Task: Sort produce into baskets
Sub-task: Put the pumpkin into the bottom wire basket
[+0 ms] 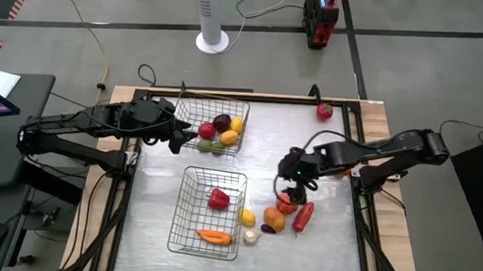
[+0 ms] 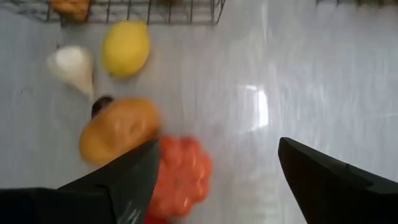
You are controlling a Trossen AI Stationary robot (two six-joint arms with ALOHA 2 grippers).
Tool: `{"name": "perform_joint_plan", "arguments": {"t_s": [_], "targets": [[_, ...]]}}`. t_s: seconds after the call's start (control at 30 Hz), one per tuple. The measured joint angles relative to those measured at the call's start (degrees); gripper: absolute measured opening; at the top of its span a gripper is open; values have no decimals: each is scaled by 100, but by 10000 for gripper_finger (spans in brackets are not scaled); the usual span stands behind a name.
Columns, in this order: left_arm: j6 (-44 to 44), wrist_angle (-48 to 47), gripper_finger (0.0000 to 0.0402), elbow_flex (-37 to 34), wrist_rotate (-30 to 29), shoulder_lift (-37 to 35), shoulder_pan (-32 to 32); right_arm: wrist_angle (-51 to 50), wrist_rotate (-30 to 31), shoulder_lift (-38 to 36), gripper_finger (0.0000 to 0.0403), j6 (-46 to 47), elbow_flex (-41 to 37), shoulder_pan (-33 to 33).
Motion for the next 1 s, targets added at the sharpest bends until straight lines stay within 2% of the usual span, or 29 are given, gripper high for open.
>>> {"name": "perform_joint_plan", "arguments": {"t_s": [0.17,0.3,0.43,0.57,1.0], "targets": [[0,2,249,0,-5,0,0,47,-460,-262,390,143,-504,233],[-1,2,249,0,-3,0,0,85,-747,-138,394,41,-654,417],[-55,-1,249,0,-3,0,0,284,-676,154,399,-212,-744,613],[-89,-39,249,0,-3,0,0,362,-164,480,397,-374,-747,720],[-114,-164,249,0,-1,0,0,690,-200,1192,396,-632,-723,765]]}}
